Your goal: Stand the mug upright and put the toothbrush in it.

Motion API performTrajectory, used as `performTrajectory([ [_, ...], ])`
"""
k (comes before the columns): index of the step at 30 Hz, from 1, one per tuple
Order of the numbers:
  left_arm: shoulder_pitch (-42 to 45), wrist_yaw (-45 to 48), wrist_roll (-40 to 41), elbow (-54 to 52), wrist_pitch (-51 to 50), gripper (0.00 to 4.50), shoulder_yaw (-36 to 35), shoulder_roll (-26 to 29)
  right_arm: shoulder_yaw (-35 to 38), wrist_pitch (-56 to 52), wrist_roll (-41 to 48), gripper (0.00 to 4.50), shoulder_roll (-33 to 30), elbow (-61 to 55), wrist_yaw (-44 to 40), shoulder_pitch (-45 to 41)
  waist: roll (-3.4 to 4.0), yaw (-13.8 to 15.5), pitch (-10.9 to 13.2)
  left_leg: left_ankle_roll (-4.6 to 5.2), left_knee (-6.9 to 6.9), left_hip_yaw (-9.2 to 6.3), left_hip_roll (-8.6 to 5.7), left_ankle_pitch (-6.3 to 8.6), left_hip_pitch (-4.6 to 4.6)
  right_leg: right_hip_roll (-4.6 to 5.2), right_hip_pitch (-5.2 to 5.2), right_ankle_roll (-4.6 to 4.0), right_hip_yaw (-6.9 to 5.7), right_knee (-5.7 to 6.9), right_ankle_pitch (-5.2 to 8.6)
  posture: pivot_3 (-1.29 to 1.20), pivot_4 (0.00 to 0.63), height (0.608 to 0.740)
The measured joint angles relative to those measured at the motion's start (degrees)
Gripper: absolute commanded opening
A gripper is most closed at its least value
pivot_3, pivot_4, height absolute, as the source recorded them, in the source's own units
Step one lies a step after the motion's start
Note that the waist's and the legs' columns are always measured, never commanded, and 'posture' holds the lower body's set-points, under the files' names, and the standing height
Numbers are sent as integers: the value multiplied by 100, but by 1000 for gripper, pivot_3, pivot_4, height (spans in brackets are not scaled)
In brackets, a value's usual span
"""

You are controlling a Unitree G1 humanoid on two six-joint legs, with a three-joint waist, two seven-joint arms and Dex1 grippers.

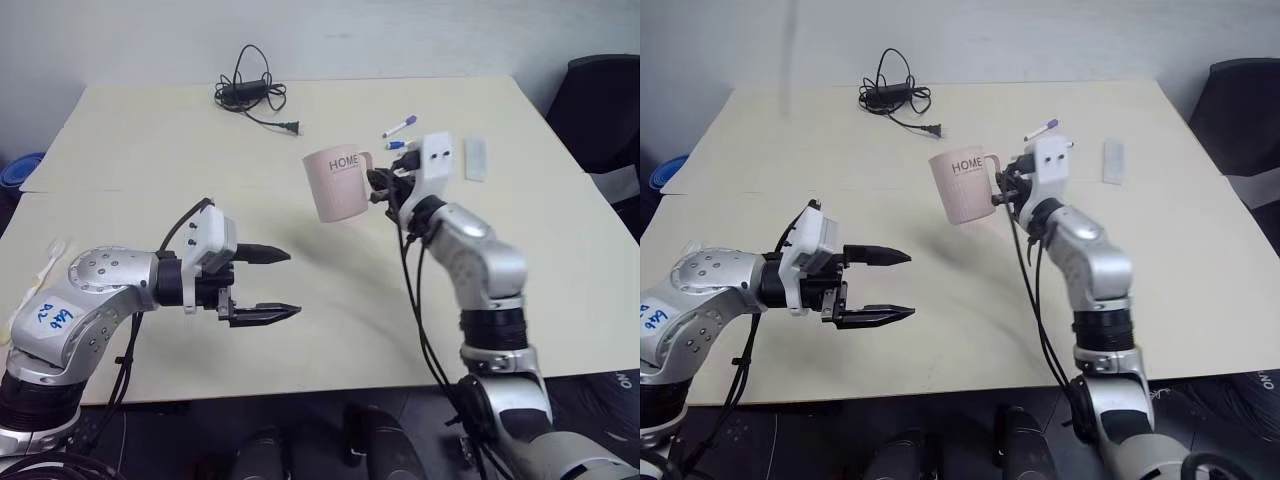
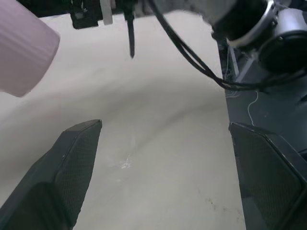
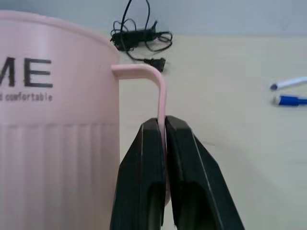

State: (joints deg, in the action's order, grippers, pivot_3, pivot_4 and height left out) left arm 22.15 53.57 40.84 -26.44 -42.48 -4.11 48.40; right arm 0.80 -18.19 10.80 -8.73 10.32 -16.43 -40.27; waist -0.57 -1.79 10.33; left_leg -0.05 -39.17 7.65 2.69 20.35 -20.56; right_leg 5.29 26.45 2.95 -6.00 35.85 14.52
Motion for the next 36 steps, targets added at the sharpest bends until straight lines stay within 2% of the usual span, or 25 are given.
performTrajectory([
  [5,59,-192,-56,190,-23,4500,-144,2,-418,2326,-755,33,206,1297,114,452,0,-11,0,1,0,0,4,-2,3,3,0,0,2,3,0,0,150,740],
  [8,76,-225,-53,275,-99,4500,-261,55,-463,2966,-814,33,200,1445,61,681,0,-15,0,0,0,-1,8,-2,11,4,-8,0,3,3,0,0,150,740],
  [11,47,-239,-51,277,-131,4500,-422,125,-476,3059,-768,668,42,1226,-226,1129,0,-11,0,0,0,-2,9,-2,13,7,-11,-1,4,2,0,0,150,740],
  [14,-40,-287,-48,281,-156,4500,-506,123,-504,2819,-696,1571,-97,943,-580,1583,0,-4,0,0,0,-2,9,-2,12,10,-9,-1,4,4,0,0,150,740],
  [17,-65,-326,-48,275,-158,4500,-505,100,-489,2601,-665,2654,-225,591,-758,1629,0,-2,0,0,-1,-2,9,-2,14,10,-9,-1,5,9,1,0,150,740],
  [21,-101,-351,-48,272,-158,4500,-499,75,-483,2185,-597,3831,-364,171,-908,1662,0,5,0,-1,0,-2,8,-2,13,10,-8,-2,4,8,1,0,150,740],
  [26,-518,-538,-32,210,-235,4500,-826,84,-467,945,-185,3831,-1272,-895,-1656,1955,0,20,0,3,-1,-4,8,0,11,14,-8,-2,4,4,1,0,150,740],
  [27,-671,-604,-9,167,-295,4500,-995,94,-427,672,-35,3831,-1530,-1097,-1886,2001,-1,16,1,5,-2,-5,9,1,10,15,-8,-2,3,3,1,0,150,740],
  [29,-1314,-813,126,-142,-540,4500,-1768,156,-231,-116,513,3831,-2400,-1600,-2680,2106,-2,7,2,4,0,-3,14,3,12,18,-6,-2,4,-2,1,0,150,740],
  [33,-2833,-838,154,-607,-789,4500,-3457,-23,117,-1034,1452,4399,-3331,-2094,-3671,2025,-2,-32,2,2,9,-4,16,11,22,14,-1,-8,7,-10,5,0,150,740],
  [34,-3833,-685,61,-749,-789,4500,-4317,-321,299,-1462,1958,4399,-3698,-2249,-4119,1952,-3,-78,3,1,13,-21,12,26,33,2,-1,-15,5,-15,9,0,150,740],
  [36,-5301,-352,-177,-737,-695,4500,-5445,-943,680,-2078,2734,4399,-4249,-2421,-4820,1861,-28,-91,9,-2,7,-69,10,39,37,-17,-11,-21,0,-38,12,0,150,740],
])
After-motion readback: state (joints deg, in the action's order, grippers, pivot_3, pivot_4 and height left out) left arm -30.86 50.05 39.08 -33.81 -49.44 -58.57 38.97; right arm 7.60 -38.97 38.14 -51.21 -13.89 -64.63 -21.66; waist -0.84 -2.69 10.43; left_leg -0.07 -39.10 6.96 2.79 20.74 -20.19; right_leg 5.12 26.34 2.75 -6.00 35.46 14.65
